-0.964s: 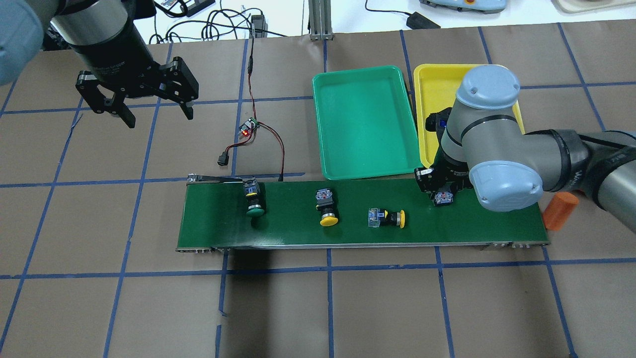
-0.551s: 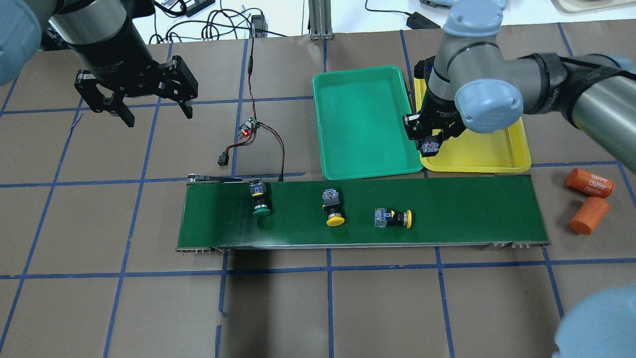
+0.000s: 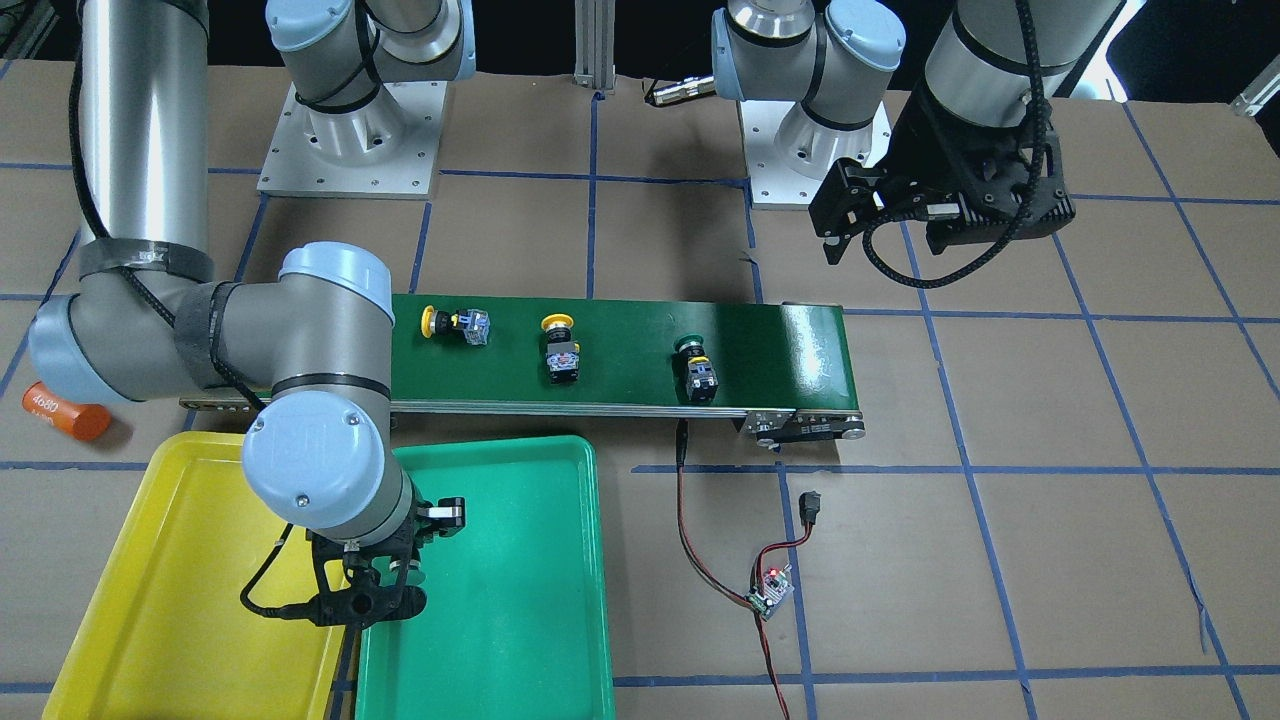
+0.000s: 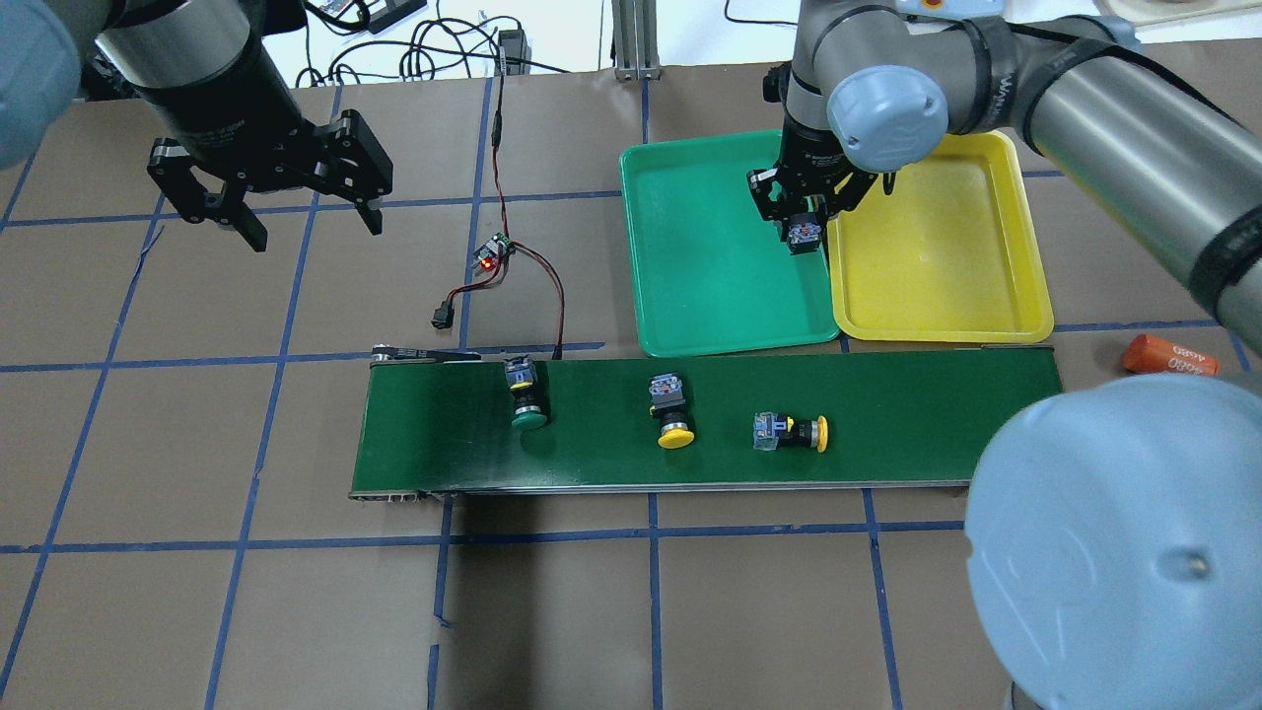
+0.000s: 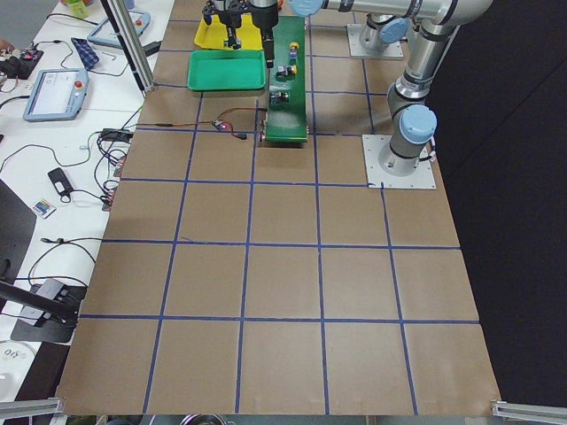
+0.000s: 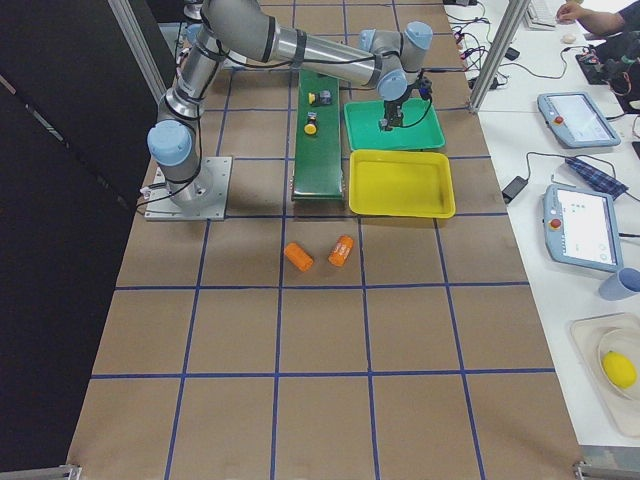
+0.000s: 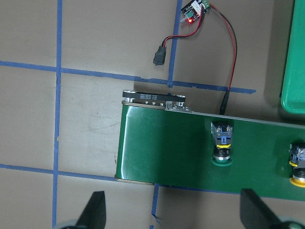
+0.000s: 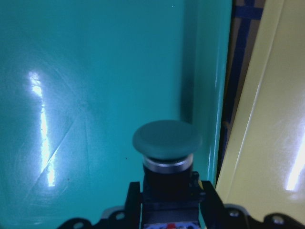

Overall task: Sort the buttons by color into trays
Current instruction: 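Carry the green-capped switch into the green tray and open the right gripper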

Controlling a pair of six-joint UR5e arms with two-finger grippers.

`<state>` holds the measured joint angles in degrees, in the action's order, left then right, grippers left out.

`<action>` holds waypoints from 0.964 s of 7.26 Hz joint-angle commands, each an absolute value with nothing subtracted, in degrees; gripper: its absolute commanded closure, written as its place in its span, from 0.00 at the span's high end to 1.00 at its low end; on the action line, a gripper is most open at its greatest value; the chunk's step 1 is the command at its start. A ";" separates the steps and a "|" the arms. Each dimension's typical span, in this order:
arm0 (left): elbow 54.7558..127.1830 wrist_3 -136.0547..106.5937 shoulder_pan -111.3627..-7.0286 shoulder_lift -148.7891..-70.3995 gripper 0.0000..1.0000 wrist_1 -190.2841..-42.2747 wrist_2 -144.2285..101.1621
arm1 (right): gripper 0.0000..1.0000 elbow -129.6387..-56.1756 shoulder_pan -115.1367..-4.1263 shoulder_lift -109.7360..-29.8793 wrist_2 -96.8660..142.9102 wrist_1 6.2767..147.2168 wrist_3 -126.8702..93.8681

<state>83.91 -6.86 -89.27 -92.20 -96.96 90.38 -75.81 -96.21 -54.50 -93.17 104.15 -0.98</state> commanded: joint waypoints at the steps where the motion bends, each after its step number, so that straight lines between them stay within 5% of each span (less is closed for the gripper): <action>1: 83.24 -6.77 -88.95 -92.20 1.00 -96.94 90.53 | 0.96 -76.63 -95.80 -54.75 -93.08 103.80 -0.18; 3: 83.32 -6.77 -88.33 -92.11 1.00 -97.38 90.53 | 0.98 -80.57 -95.36 -60.26 -93.42 103.36 2.18; 7: 83.14 -6.77 -88.42 -92.02 1.00 -97.21 90.44 | 0.96 -102.34 -90.10 -81.86 -93.42 104.33 6.15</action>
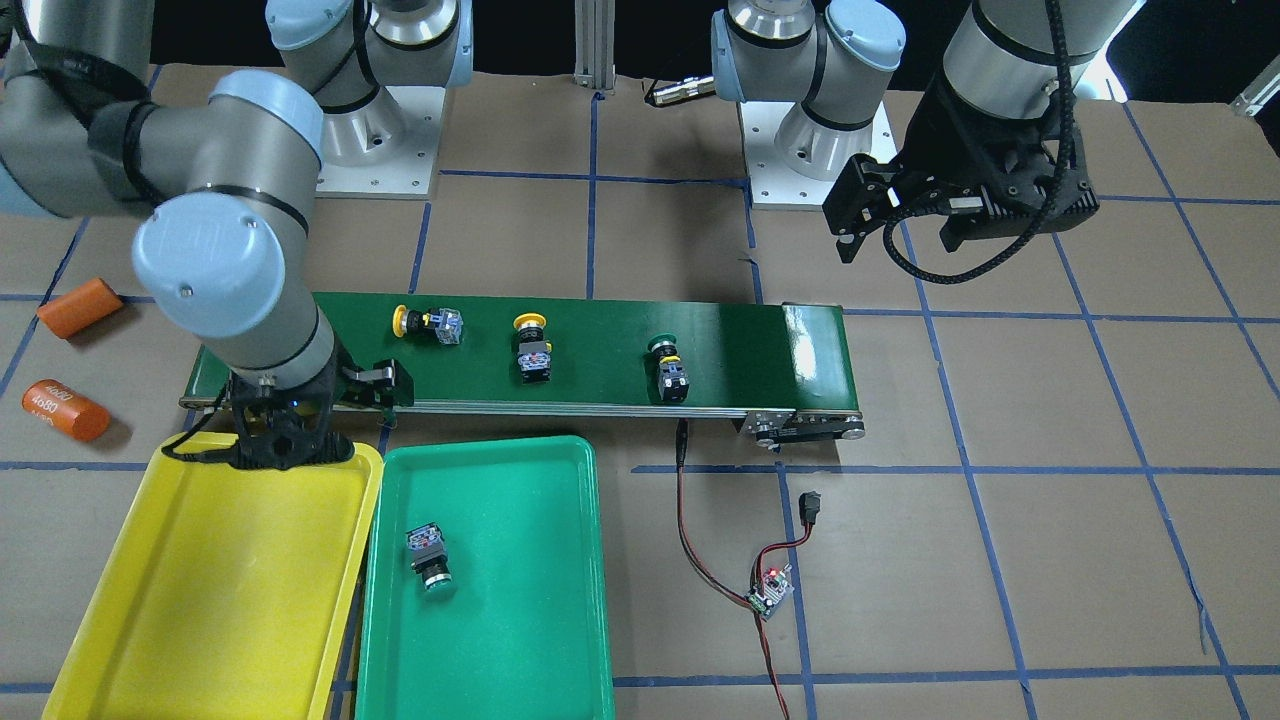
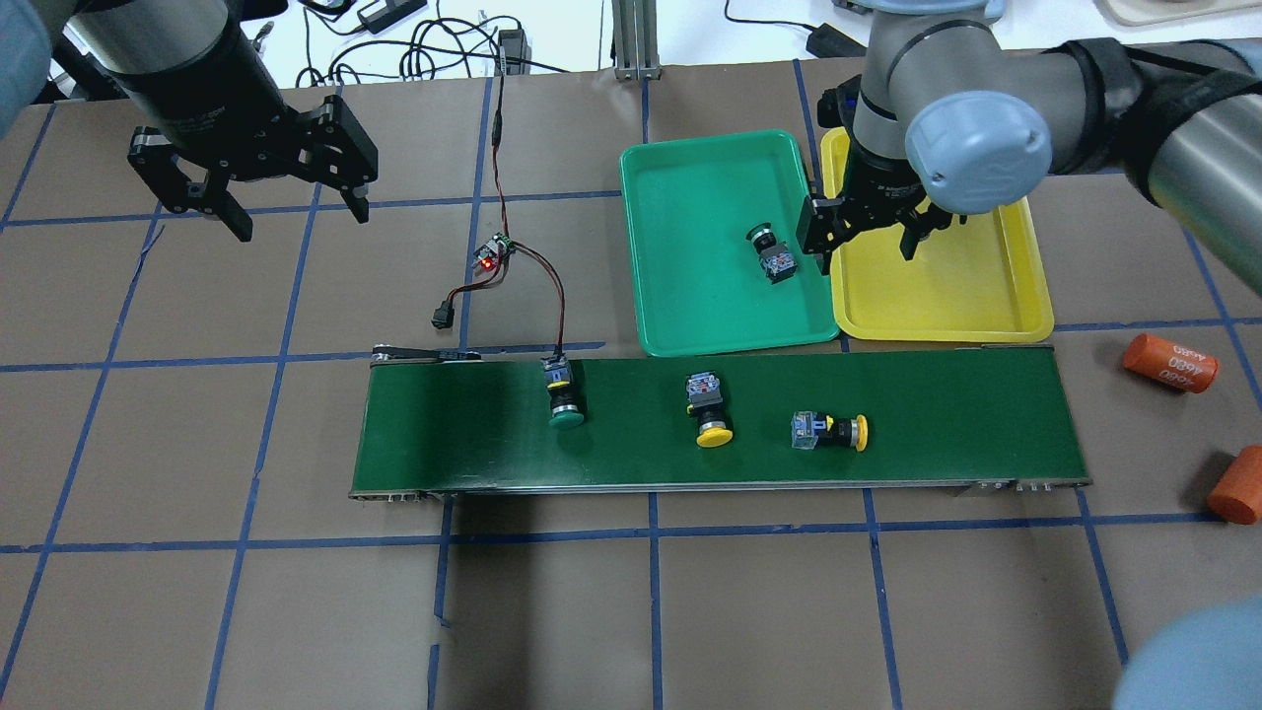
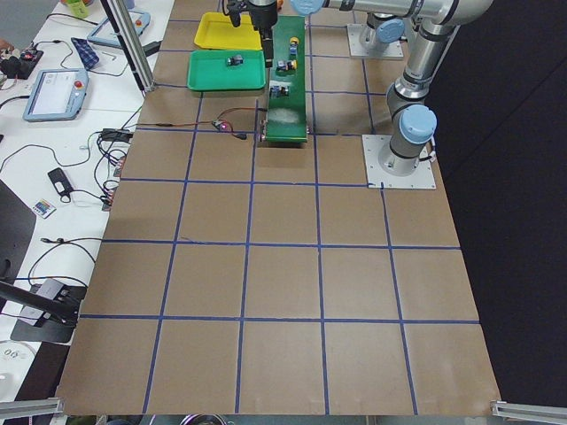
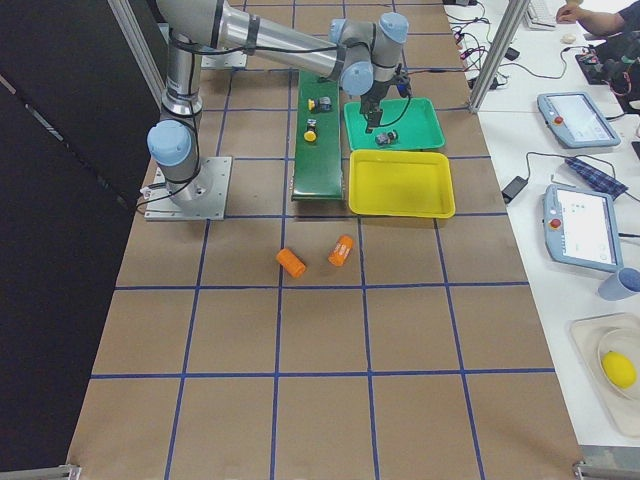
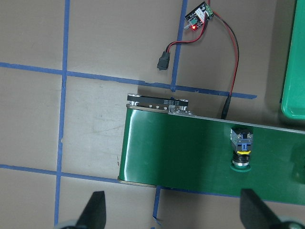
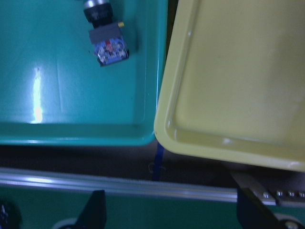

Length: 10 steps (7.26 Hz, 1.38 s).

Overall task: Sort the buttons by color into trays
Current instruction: 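Carry the green-capped switch into the green tray and open the right gripper, then lower the right gripper onto the conveyor and grasp a yellow-capped switch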

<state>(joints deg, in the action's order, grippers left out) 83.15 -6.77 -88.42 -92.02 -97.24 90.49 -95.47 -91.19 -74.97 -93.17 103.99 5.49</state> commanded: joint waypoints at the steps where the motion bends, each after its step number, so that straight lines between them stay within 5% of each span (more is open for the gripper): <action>1: 83.06 -6.77 -88.42 -92.02 1.00 -97.21 90.44 | 0.96 -107.18 -88.52 -86.26 -92.82 104.59 8.15; 10: 82.97 -6.85 -88.33 -92.02 1.00 -97.12 90.35 | 1.00 -113.11 -86.57 -89.21 -93.86 108.47 67.93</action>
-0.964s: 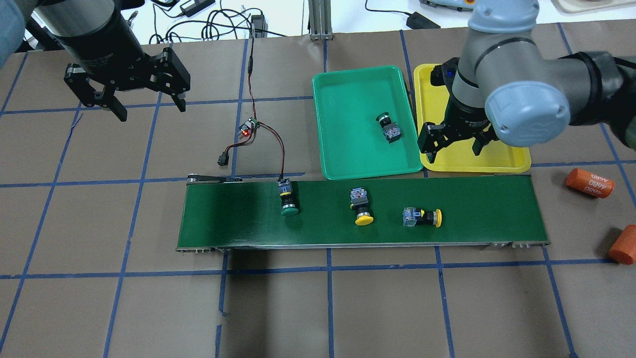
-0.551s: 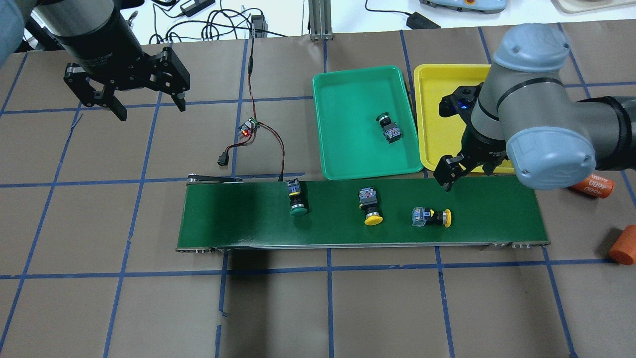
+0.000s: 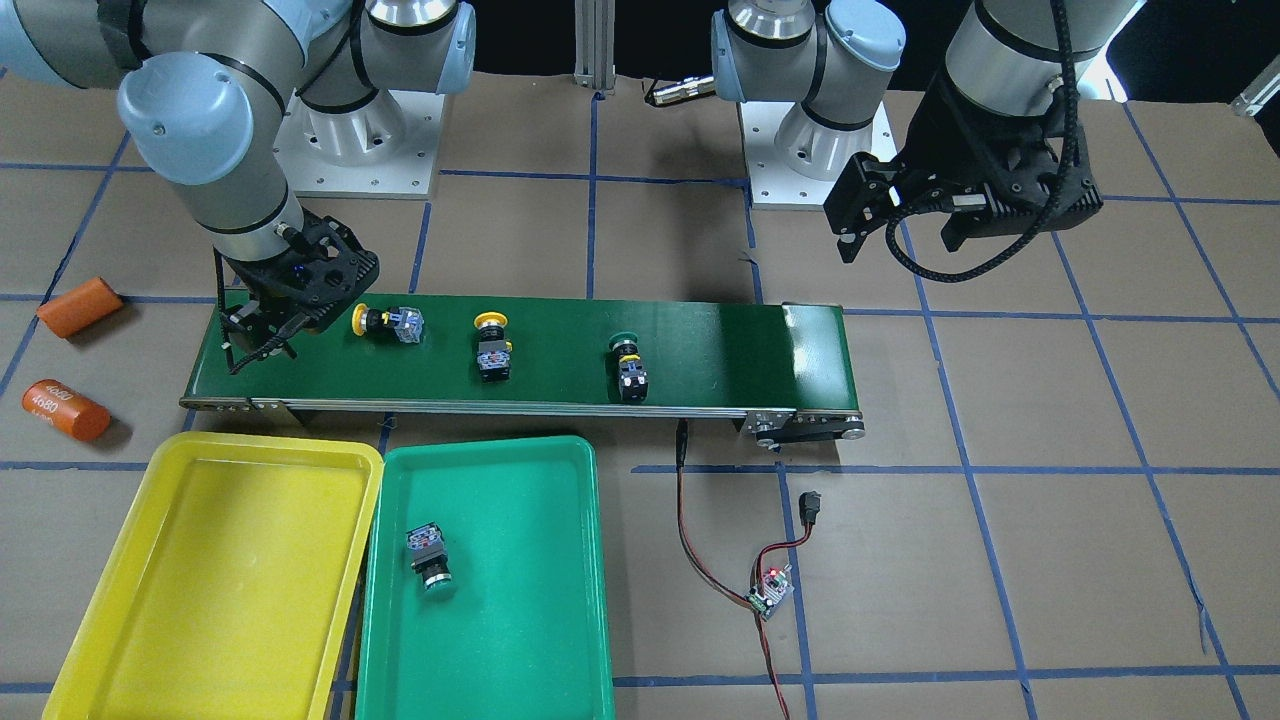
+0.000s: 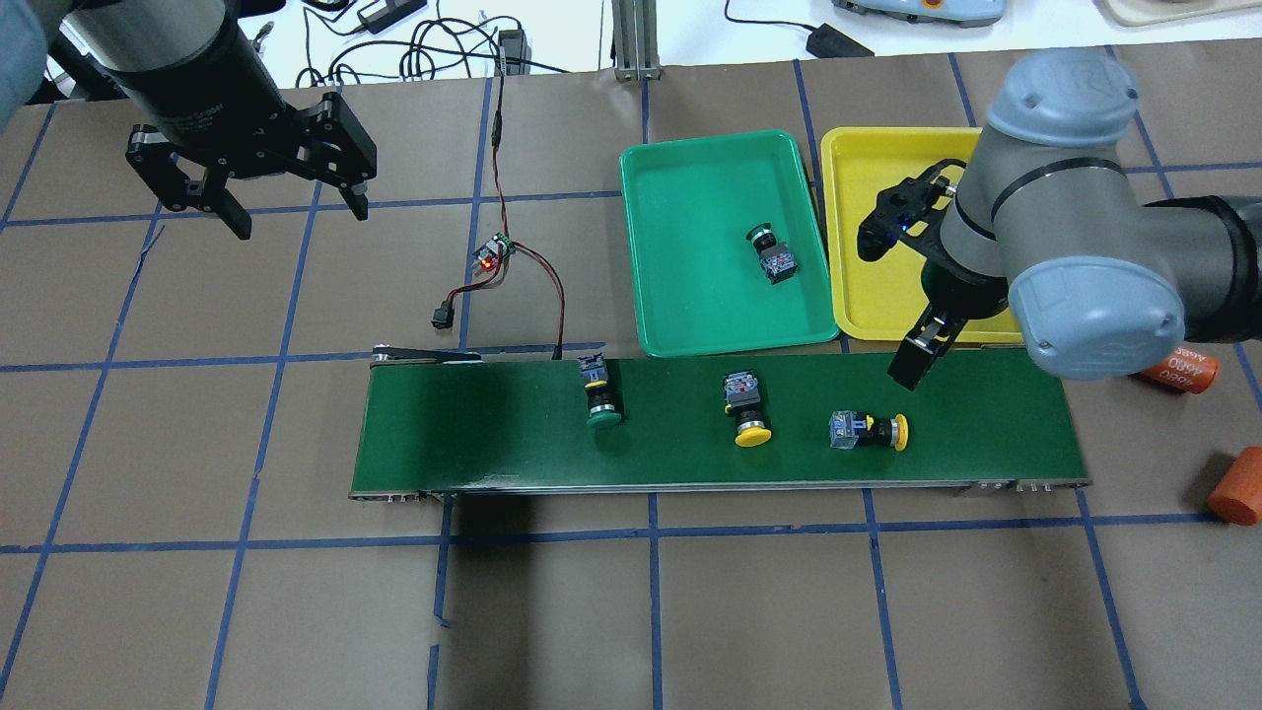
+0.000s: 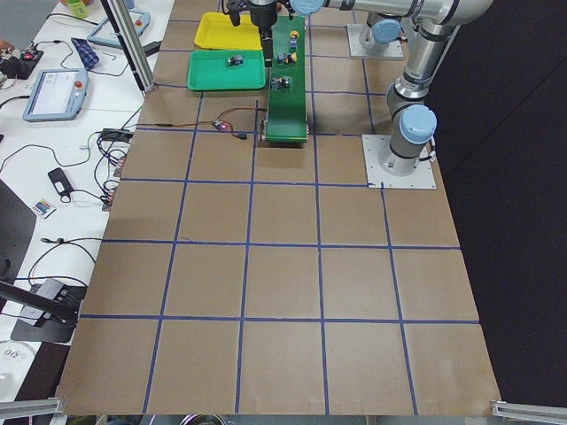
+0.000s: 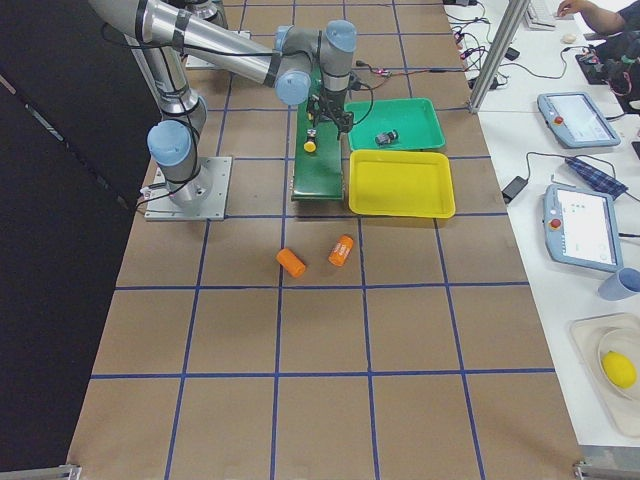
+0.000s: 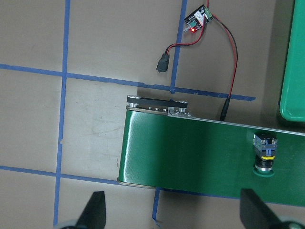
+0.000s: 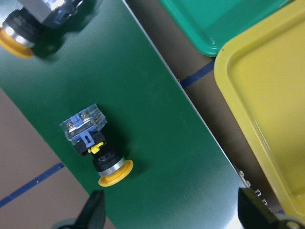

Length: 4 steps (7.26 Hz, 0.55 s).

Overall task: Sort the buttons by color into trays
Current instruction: 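Lower the right gripper onto the conveyor and grasp a yellow-capped switch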

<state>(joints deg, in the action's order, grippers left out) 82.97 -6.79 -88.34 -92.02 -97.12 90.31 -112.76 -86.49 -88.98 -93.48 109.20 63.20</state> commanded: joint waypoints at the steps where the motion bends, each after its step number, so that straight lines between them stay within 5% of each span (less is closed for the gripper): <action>1: 82.97 -6.77 -88.33 -92.02 1.00 -97.12 90.26 | 1.00 -113.81 -86.49 -89.56 -93.78 105.15 71.85; 4: 82.97 -6.77 -88.33 -92.02 1.00 -97.12 90.26 | 1.00 -114.34 -86.66 -90.70 -90.64 102.03 78.83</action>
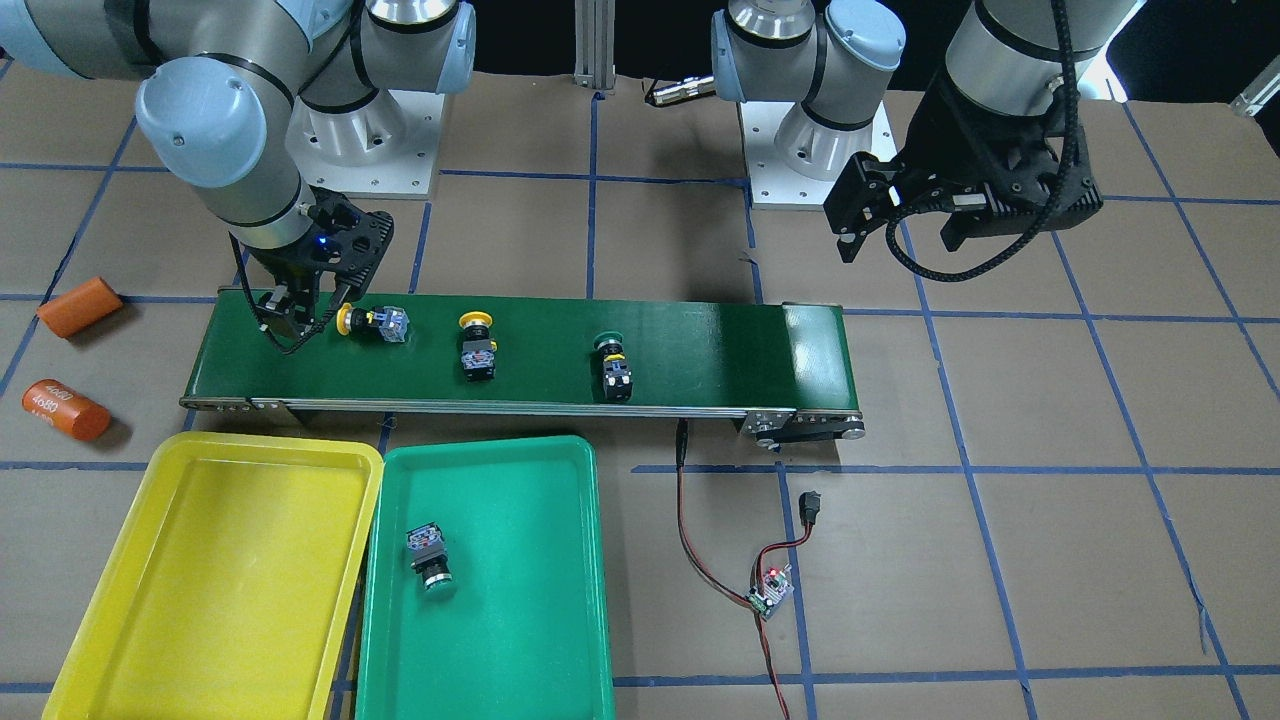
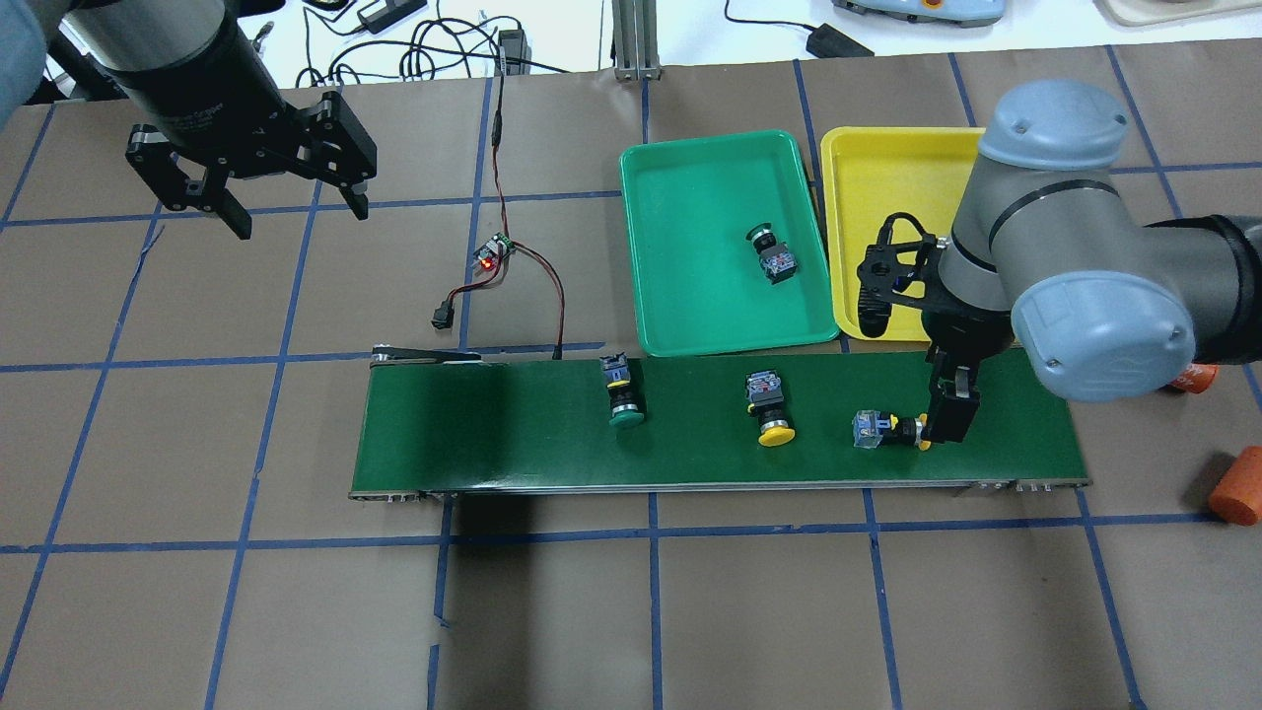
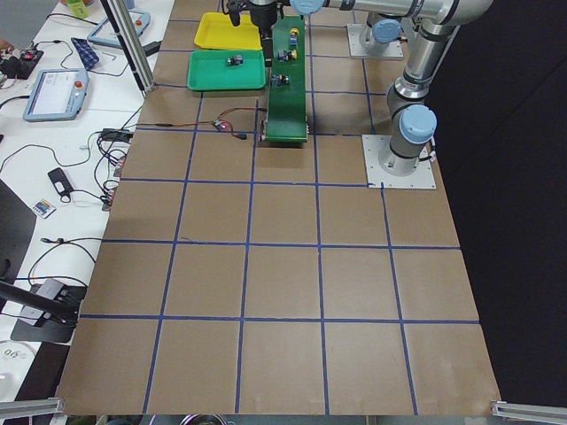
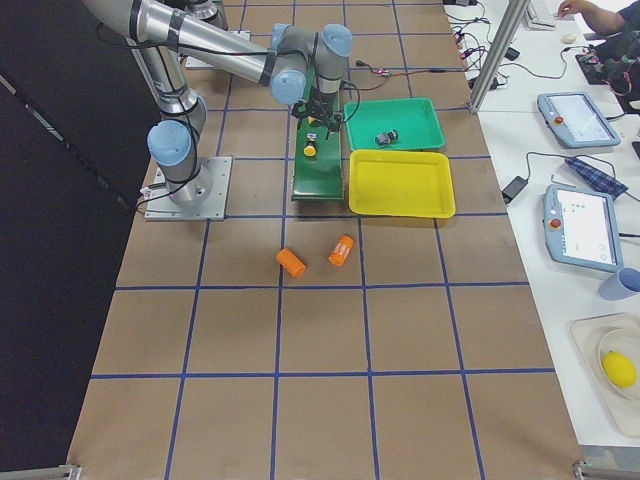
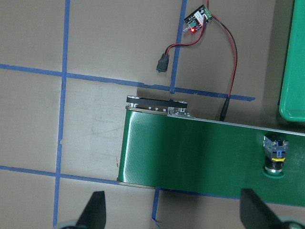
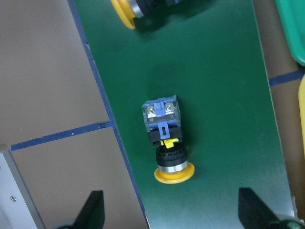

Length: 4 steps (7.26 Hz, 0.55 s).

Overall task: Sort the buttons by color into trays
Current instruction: 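Lower the right gripper onto the conveyor and grasp a yellow-capped switch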

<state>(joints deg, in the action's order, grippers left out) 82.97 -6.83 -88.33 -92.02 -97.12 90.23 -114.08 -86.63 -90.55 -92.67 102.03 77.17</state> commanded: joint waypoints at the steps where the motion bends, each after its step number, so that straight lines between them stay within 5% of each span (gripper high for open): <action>1: 82.88 -6.85 -88.33 -92.02 1.00 -97.03 90.18 | 1.00 -116.09 -86.57 -91.14 -89.66 105.61 80.75; 4: 82.88 -6.85 -88.33 -92.02 1.00 -97.03 90.17 | 1.00 -131.69 -86.40 -94.82 -90.79 126.94 89.71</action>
<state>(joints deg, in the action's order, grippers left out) 82.89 -6.80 -88.33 -92.02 -97.03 90.15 -125.05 -86.50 -93.25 -90.47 118.32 85.96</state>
